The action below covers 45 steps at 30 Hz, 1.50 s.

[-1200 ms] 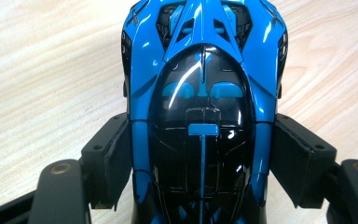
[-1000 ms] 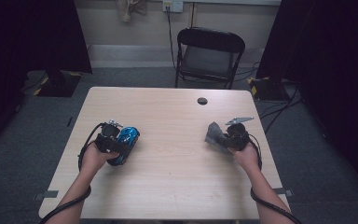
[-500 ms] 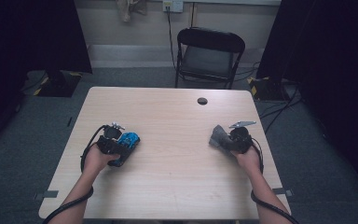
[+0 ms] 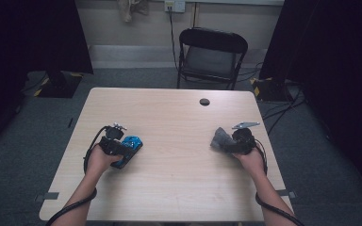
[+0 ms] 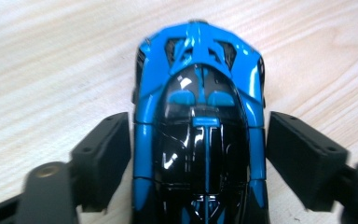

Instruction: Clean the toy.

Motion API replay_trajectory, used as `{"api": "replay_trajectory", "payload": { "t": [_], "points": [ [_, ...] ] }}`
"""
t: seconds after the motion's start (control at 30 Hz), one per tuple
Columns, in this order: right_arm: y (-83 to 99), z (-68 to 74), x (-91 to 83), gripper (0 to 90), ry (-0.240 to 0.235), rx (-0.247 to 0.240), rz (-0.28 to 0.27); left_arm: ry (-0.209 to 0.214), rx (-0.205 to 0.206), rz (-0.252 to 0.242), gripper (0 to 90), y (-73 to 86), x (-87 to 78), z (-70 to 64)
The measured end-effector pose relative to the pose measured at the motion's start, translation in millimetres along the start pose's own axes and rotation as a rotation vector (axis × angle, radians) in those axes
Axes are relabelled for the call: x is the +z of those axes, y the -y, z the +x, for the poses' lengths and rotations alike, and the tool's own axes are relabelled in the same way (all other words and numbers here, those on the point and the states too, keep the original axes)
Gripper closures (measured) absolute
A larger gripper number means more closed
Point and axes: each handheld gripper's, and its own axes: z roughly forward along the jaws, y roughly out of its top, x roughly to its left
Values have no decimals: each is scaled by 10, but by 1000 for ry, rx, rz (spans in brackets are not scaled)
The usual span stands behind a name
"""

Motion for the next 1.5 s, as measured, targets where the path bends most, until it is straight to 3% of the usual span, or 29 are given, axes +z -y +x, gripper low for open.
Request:
{"api": "replay_trajectory", "payload": {
  "t": [0.33, 0.53, 0.7, 0.87, 1.17, 1.5],
  "points": [
    [-95, 40, -164, 187, -30, -8, -40, 50, 11, -79, 153, -47, -187, -164],
    [-141, 190, -231, 179, -73, -50, -48, 67, 64, -109, 150, -72, -288, -334],
    [-178, 339, -268, 165, -118, -76, -59, 108, 71, -146, 149, -97, -364, -472],
    [-195, 457, -300, 158, -157, -92, -72, 134, 103, -157, 149, -98, -387, -593],
    [-155, 603, -313, 146, -209, -111, -67, 172, 159, -133, 148, -55, -344, -764],
    [-94, 735, -313, 149, -226, -143, -59, 165, 230, -129, 148, -23, -270, -905]
  ]
}}
